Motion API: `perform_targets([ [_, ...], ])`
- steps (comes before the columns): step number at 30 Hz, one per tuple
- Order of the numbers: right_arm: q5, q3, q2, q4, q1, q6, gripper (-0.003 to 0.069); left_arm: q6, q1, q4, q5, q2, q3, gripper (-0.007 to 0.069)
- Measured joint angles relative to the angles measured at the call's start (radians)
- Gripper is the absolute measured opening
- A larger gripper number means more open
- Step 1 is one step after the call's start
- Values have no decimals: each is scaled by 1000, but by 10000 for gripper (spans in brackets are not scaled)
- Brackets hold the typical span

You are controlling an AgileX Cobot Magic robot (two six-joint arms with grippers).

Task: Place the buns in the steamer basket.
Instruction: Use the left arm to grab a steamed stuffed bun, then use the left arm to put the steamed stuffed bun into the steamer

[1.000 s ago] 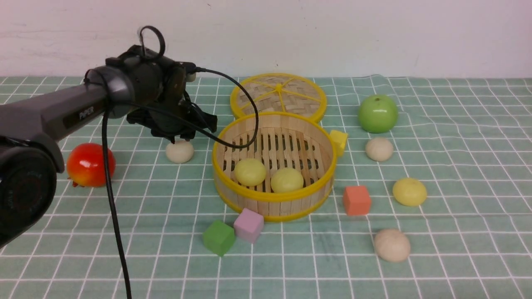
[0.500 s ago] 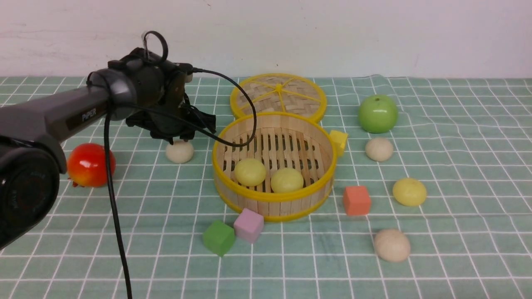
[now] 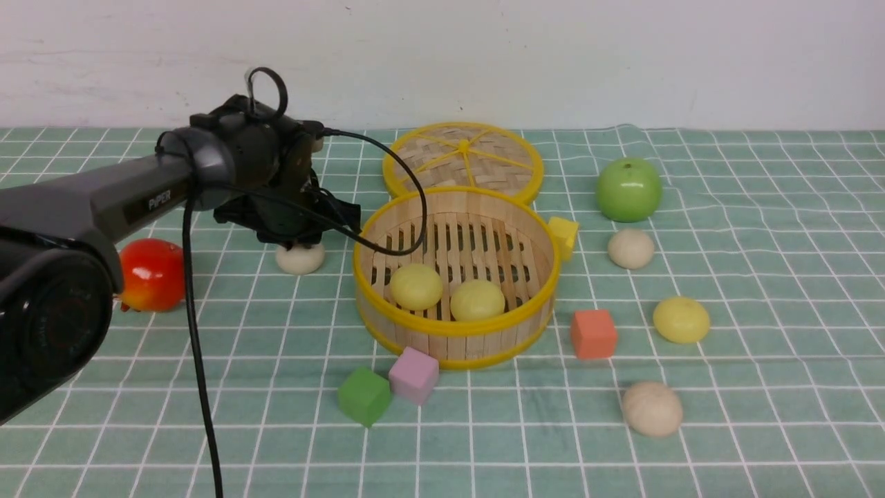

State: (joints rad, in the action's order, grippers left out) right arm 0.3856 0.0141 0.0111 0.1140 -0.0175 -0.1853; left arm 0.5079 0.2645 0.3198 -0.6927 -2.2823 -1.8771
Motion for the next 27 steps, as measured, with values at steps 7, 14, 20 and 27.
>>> perform_targets([
  [7,0,0,0,0,0,0,240,0,0,-7,-24,14,0,-12],
  [14,0,0,0,0,0,0,240,0,0,-43,-75,108,-5,-12],
  [20,0,0,0,0,0,0,240,-57,5,-192,-79,216,-11,-12],
  [27,0,0,0,0,0,0,240,-191,112,-343,-55,224,-12,-12],
])
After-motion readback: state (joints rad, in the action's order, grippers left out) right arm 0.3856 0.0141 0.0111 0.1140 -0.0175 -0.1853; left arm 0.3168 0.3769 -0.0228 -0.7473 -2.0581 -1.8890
